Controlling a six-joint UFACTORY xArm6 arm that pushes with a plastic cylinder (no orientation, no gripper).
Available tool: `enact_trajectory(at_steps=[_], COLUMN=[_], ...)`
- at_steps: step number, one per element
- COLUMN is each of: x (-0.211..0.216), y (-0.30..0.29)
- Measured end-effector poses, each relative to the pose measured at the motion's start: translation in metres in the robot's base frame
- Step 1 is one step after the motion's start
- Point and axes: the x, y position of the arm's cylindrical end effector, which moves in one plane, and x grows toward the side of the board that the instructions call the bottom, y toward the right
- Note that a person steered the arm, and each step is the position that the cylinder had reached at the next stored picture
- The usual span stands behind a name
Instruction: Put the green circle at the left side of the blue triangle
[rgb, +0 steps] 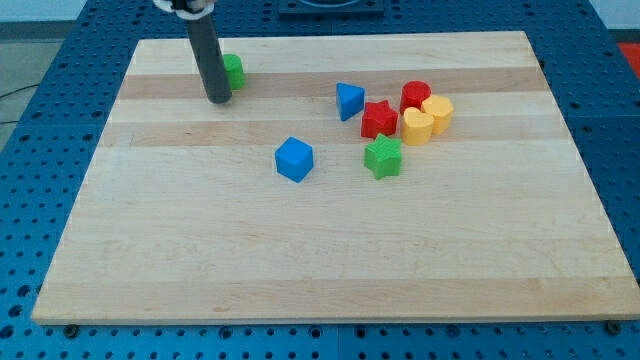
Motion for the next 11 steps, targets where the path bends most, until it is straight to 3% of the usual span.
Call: enact_trajectory(at_steps=[3, 4, 5, 6, 7, 8, 10, 11], x=[-0.058, -0.077, -0.109, -0.094, -0.023, -0.001, -0.009, 0.007], y=[-0.017, 0.02, 0.021, 0.074, 0.067, 0.072, -0.006, -0.006])
